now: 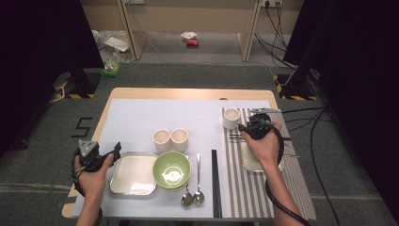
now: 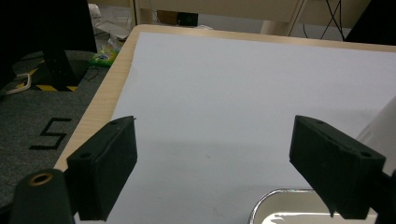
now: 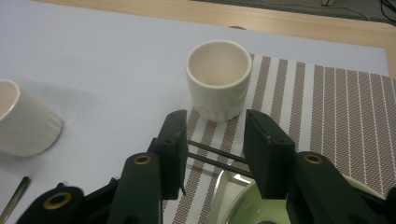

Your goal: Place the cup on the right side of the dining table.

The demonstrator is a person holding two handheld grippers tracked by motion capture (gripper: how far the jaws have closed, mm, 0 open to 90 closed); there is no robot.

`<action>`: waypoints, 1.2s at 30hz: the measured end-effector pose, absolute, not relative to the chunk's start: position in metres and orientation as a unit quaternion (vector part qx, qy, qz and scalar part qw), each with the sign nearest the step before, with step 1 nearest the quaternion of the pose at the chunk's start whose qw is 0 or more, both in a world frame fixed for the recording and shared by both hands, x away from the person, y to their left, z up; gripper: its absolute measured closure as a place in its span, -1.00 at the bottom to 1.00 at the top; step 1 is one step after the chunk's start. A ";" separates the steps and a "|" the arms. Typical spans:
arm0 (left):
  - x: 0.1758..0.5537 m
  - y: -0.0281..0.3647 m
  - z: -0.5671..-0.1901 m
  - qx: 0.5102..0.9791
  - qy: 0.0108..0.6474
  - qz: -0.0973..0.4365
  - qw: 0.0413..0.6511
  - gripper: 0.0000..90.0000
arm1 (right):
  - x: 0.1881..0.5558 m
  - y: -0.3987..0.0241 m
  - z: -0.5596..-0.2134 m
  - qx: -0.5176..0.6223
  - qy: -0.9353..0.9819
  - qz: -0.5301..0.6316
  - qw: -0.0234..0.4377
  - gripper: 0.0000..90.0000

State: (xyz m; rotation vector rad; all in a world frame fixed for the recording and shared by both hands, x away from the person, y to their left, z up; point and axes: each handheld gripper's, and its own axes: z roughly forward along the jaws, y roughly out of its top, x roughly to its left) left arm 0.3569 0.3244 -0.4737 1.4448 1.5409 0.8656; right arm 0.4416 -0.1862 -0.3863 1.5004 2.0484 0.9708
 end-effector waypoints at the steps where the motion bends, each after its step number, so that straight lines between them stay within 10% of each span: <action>1: 0.357 0.324 -0.474 0.575 0.614 0.345 0.416 -0.69 | 0.440 -0.186 -0.387 0.543 0.735 0.350 0.209 0.34; 36: 0.357 0.325 -0.477 0.577 0.615 0.345 0.412 -0.69 | 0.398 -0.193 -0.404 0.523 0.731 0.379 0.219 0.32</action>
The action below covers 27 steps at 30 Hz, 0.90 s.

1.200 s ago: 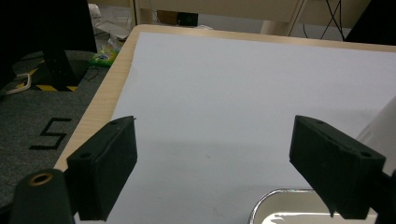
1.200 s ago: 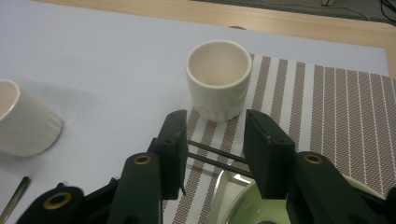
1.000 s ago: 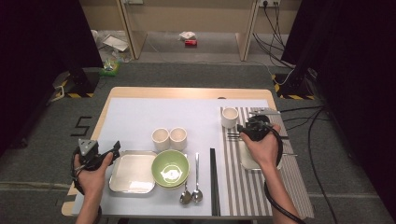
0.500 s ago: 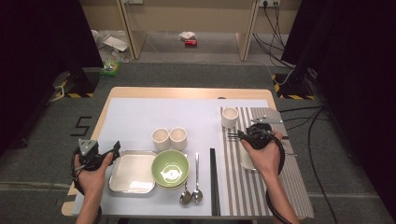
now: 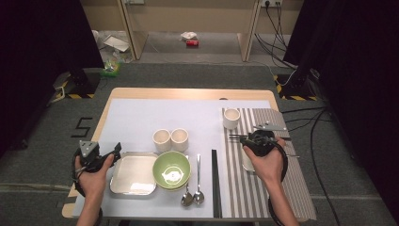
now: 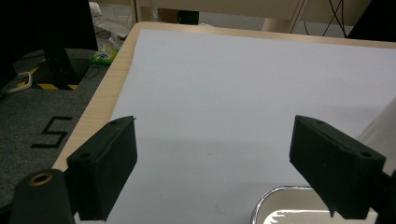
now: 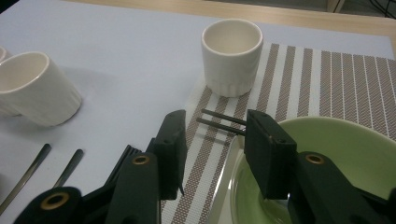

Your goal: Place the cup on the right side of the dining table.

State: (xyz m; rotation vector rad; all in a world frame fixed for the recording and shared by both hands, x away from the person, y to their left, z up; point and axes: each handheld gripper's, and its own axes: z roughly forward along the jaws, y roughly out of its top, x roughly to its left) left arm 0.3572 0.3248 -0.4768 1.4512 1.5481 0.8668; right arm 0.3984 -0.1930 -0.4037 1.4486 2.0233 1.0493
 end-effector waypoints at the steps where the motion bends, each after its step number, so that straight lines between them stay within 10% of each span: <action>1: 0.357 0.325 -0.477 0.577 0.615 0.345 0.412 -0.69 | 0.396 -0.193 -0.405 0.522 0.731 0.380 0.219 0.32; 27: 0.358 0.326 -0.477 0.574 0.617 0.346 0.412 -0.69 | 0.384 -0.197 -0.407 0.522 0.725 0.392 0.220 0.29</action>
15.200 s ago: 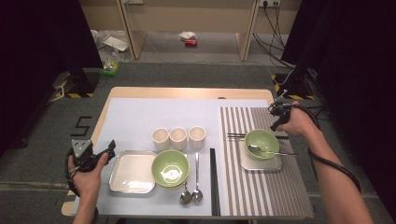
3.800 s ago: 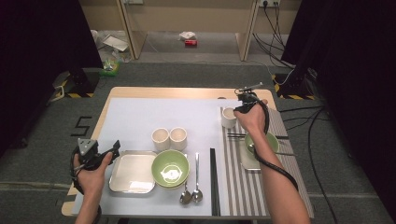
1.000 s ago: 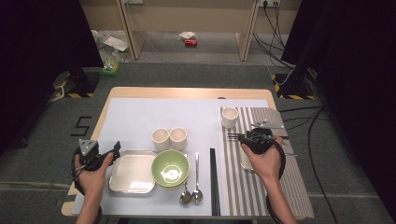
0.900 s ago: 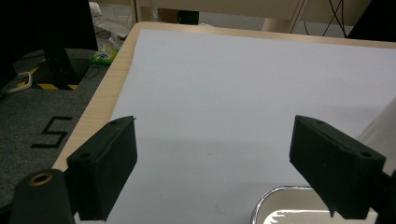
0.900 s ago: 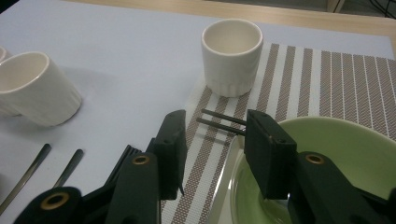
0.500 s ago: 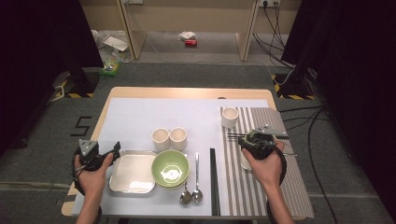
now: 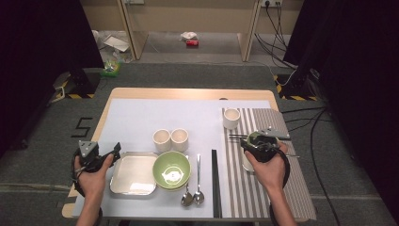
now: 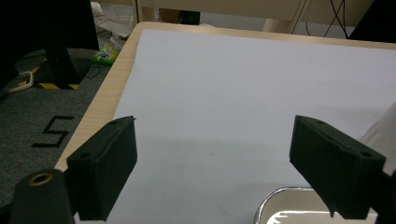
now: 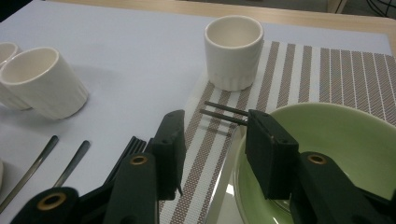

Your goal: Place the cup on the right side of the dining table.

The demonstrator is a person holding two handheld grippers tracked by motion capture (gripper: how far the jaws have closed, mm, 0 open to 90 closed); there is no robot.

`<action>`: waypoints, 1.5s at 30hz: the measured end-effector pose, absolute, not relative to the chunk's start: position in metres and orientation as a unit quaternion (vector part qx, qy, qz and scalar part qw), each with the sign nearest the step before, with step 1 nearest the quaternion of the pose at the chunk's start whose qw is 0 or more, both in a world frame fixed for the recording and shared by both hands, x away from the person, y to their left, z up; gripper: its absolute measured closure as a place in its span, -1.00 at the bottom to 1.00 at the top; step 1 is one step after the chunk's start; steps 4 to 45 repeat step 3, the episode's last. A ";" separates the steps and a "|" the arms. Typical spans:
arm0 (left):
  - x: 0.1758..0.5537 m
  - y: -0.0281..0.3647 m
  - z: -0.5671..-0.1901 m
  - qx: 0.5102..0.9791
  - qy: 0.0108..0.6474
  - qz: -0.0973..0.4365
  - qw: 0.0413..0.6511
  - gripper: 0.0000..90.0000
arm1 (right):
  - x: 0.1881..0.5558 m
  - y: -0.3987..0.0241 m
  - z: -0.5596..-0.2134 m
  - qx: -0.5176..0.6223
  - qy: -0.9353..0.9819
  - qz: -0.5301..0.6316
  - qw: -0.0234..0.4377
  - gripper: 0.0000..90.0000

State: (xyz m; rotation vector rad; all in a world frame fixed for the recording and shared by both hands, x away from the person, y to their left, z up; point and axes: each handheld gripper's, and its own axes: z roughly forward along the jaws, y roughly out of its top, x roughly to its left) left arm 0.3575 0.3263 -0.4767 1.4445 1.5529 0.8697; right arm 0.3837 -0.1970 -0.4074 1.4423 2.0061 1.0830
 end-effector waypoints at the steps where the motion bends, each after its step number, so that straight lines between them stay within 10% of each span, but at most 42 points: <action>1: 0.358 0.326 -0.477 0.574 0.617 0.346 0.412 -0.69 | 0.384 -0.197 -0.407 0.520 0.726 0.392 0.220 0.28; 45: 0.358 0.327 -0.476 0.573 0.618 0.345 0.412 -0.69 | 0.384 -0.198 -0.406 0.518 0.726 0.393 0.222 0.28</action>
